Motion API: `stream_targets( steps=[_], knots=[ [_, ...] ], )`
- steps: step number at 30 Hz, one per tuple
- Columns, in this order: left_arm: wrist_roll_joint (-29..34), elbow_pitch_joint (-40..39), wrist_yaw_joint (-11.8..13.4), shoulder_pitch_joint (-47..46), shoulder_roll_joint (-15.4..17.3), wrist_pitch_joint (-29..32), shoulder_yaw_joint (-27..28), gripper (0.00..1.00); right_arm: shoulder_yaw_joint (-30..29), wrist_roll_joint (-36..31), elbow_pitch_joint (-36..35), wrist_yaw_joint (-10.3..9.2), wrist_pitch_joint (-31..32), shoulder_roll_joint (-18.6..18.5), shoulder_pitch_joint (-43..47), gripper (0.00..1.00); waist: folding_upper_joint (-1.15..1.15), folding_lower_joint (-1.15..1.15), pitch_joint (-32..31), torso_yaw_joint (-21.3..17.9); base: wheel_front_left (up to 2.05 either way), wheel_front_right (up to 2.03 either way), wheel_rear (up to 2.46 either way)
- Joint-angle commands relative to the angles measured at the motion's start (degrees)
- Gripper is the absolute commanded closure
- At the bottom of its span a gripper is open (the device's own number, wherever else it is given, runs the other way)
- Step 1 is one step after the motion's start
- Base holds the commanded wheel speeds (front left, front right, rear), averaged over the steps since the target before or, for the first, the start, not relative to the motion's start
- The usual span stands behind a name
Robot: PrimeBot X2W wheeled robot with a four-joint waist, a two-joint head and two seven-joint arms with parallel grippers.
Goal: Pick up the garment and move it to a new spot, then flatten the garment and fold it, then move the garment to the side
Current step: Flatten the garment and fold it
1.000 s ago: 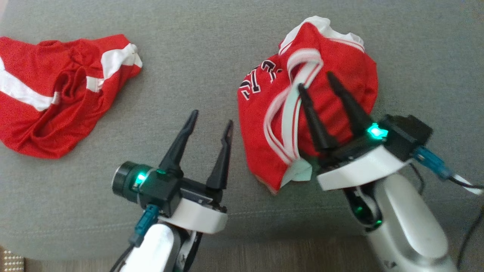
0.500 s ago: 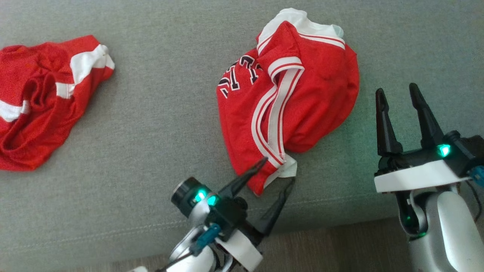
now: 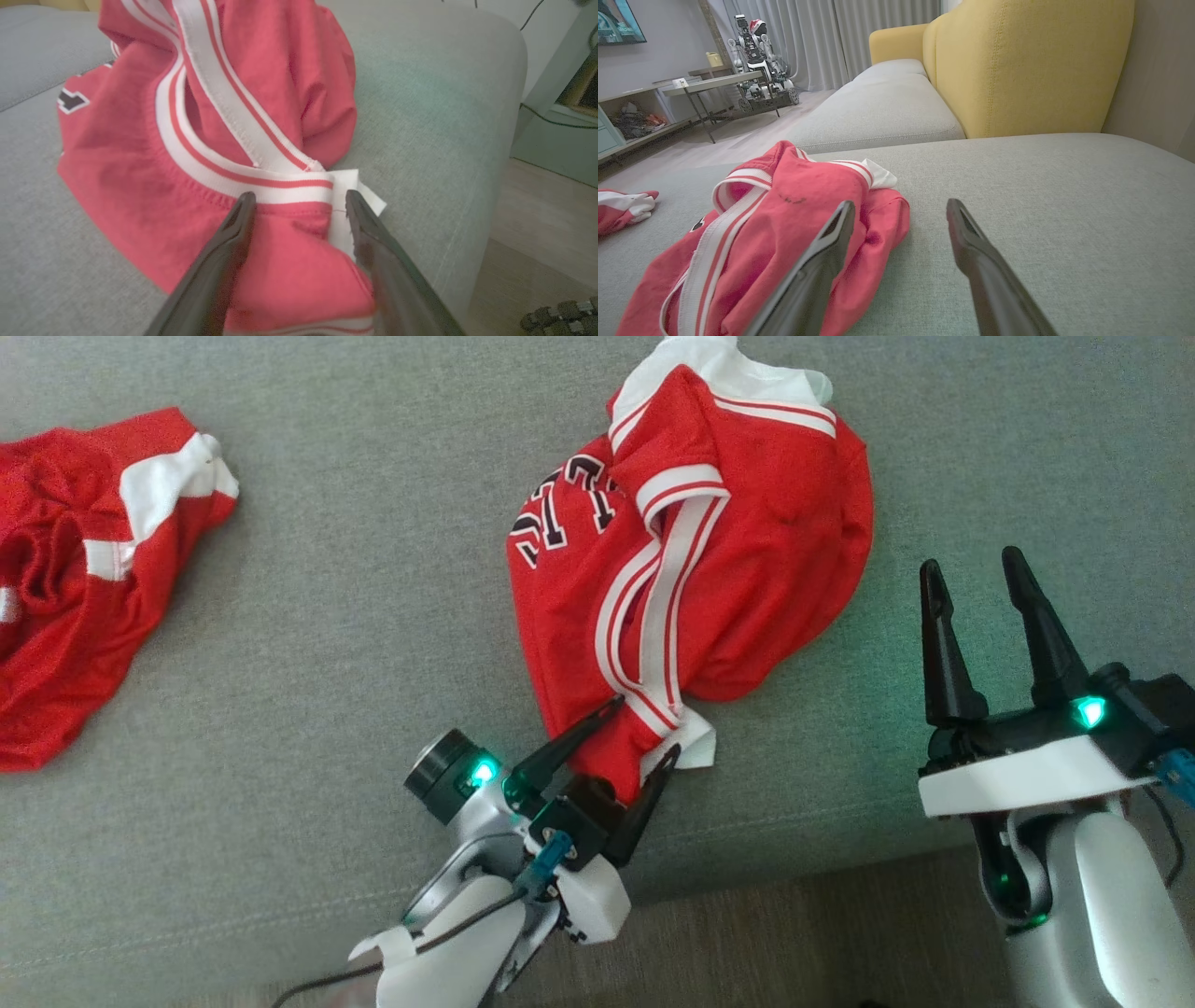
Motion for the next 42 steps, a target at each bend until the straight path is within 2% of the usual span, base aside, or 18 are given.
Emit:
stream_targets(
  steps=[1, 7, 8, 9, 10, 11, 15, 18, 23, 28, 30, 34, 39, 42],
  knots=[
    [-0.44, -0.78, 0.61, -1.78, -0.25, -0.29, 0.84, 0.0, 1.12, 0.56, -2.0, -0.01, -0.37, 0.16, -1.16, 0.0, 0.0, 0.0, 0.22, -0.17, 0.0, 0.0, 0.0],
    [-1.5, 2.86, 2.06, -3.69, -0.33, -0.29, -0.1, 0.0, 1.05, 1.0, -1.9, -0.01, -0.37, 0.16, -1.3, 0.0, 0.0, 0.0, 0.4, -0.69, 0.0, 0.0, 0.0],
    [-1.96, 2.52, 2.35, -3.92, -0.34, -0.29, -0.03, 0.27, 1.06, 1.11, -1.88, -0.01, -0.37, 0.16, -1.35, 0.0, 0.0, 0.0, 0.34, -0.77, 0.0, 0.0, 0.0],
    [-2.54, 2.16, 2.52, -3.97, -0.34, -0.29, 0.06, 0.74, 1.1, 1.18, -1.84, -0.01, -0.37, 0.16, -1.36, 0.0, 0.0, 0.0, 0.24, -0.85, 0.0, 0.0, 0.0],
    [-3.27, 1.31, 2.61, -3.98, -0.35, -0.29, 0.21, 0.92, 1.16, 1.22, -1.8, -0.01, -0.37, 0.16, -1.36, 0.0, 0.0, 0.0, 0.15, -0.95, 0.0, 0.0, 0.0],
    [-4.24, 0.03, 2.44, -3.86, -0.35, -0.29, 0.38, 1.0, 1.24, 1.27, -1.75, -0.01, -0.37, 0.16, -1.36, 0.0, 0.0, 0.0, 0.08, -1.07, 0.0, 0.0, 0.0],
    [-6.64, -4.3, 2.04, -3.18, -0.36, -0.29, 1.1, 1.0, 1.47, 1.4, -1.47, -0.01, -0.37, 0.16, -1.42, 0.0, 0.0, 0.0, -0.4, -1.45, 0.0, 0.0, 0.0],
    [-11.85, -9.64, 0.54, -1.8, -0.37, -0.29, 3.11, 1.0, 1.8, 1.84, -1.03, -0.01, -0.37, 0.16, -1.51, 0.0, 0.0, 0.0, -1.25, -2.37, 0.0, 0.0, 0.0],
    [-24.94, -17.03, -4.15, -4.01, -0.37, -0.29, 6.13, 1.0, 1.77, 3.67, -0.64, -0.01, -0.37, 0.16, -1.91, 0.0, 0.0, 0.0, -2.89, -5.08, 0.0, 0.0, 0.0],
    [-41.67, -17.12, -5.69, -14.69, -0.37, 4.94, 6.66, 1.0, 2.74, 5.82, 0.21, -0.01, -0.37, 0.16, -1.2, 0.0, 0.0, 0.0, -4.87, -9.25, 0.0, 0.0, 0.0],
    [-48.84, -17.2, -4.93, -20.57, -0.37, 7.93, 6.66, 1.0, 2.94, 6.64, 0.46, -0.01, -0.37, 0.16, -0.7, 0.0, 0.0, 0.0, -5.45, -10.84, 0.0, 0.0, 0.0],
    [-59.83, -15.98, -0.6, -33.55, -0.37, 10.66, 6.56, 1.0, 3.97, 8.19, 0.88, -0.01, -0.37, 0.16, 0.29, 0.0, 0.0, 0.0, -6.49, -13.97, 0.0, 0.0, 0.0],
    [-74.54, -12.63, 4.55, -48.43, -0.38, 8.42, 6.47, 1.0, 4.98, 9.25, 1.55, -0.01, -0.37, 0.16, 1.61, 0.0, 0.0, 0.0, -8.29, -16.67, 0.0, 0.0, 0.0],
    [-81.34, -9.7, 7.03, -56.49, -0.38, 3.72, 6.96, 1.0, 5.18, 9.11, 1.79, -0.01, -0.37, 0.16, 2.43, 0.0, 0.0, 0.0, -9.42, -16.92, 0.0, 0.0, 0.0]
  ],
)
